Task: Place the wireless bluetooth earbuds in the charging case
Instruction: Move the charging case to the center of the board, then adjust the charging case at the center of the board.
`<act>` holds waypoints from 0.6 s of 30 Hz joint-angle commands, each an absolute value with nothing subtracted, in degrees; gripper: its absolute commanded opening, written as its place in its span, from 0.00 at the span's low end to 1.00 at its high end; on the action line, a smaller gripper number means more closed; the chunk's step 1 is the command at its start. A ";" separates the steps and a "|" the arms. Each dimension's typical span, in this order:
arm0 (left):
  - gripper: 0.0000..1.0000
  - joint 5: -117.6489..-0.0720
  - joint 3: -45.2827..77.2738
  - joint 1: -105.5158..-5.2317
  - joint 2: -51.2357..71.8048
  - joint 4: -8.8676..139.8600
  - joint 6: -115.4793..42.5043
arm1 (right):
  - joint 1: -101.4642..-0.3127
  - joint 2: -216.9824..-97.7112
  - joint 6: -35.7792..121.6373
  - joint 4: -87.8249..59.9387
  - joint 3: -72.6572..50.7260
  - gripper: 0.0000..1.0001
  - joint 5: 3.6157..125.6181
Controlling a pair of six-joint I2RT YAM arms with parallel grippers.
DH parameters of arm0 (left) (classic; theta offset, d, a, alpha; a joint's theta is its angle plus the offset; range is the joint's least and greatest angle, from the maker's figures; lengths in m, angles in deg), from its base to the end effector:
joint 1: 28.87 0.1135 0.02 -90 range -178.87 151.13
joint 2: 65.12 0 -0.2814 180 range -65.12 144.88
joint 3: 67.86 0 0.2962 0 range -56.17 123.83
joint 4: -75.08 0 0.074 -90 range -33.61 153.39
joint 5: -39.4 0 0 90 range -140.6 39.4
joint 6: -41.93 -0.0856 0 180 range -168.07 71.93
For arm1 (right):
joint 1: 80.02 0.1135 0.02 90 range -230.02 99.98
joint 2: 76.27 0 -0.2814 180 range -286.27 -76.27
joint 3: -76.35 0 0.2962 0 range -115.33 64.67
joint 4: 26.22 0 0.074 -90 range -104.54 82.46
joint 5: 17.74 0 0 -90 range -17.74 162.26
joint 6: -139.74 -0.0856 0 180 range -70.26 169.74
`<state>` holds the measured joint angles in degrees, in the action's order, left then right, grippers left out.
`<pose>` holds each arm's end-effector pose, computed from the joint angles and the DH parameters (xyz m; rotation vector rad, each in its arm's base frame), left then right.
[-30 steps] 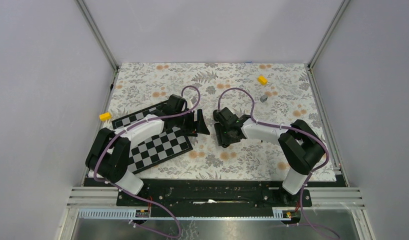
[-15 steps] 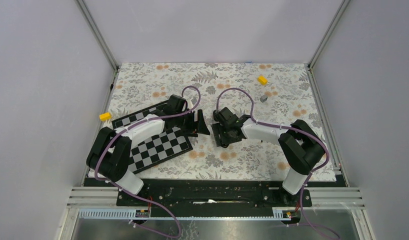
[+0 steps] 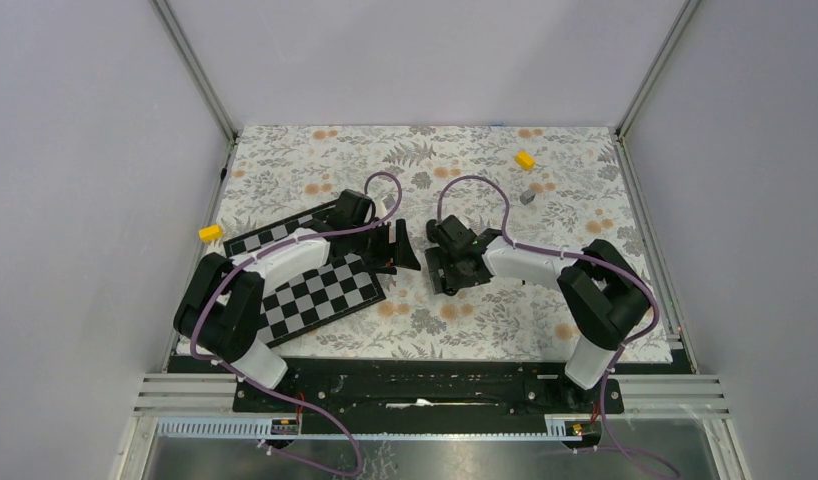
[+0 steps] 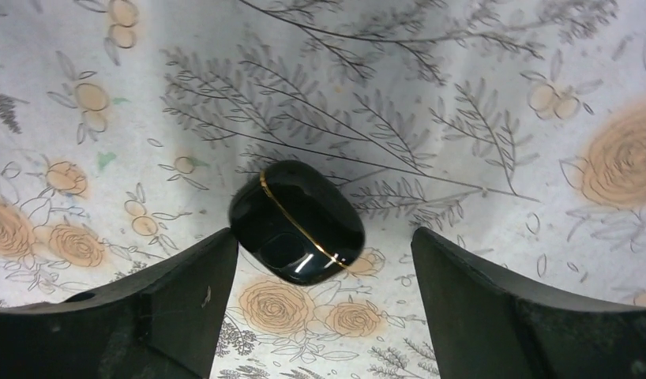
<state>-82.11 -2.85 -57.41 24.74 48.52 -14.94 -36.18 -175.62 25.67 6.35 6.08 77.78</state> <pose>0.3122 -0.2207 0.1555 0.1538 2.6301 -1.1056 0.2943 0.2712 0.1071 -0.4257 2.6318 0.2695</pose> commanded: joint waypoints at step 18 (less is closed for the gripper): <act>0.79 -83.47 -3.26 -57.44 24.62 51.55 -14.58 | -29.76 -169.35 -16.75 8.25 9.76 0.77 96.97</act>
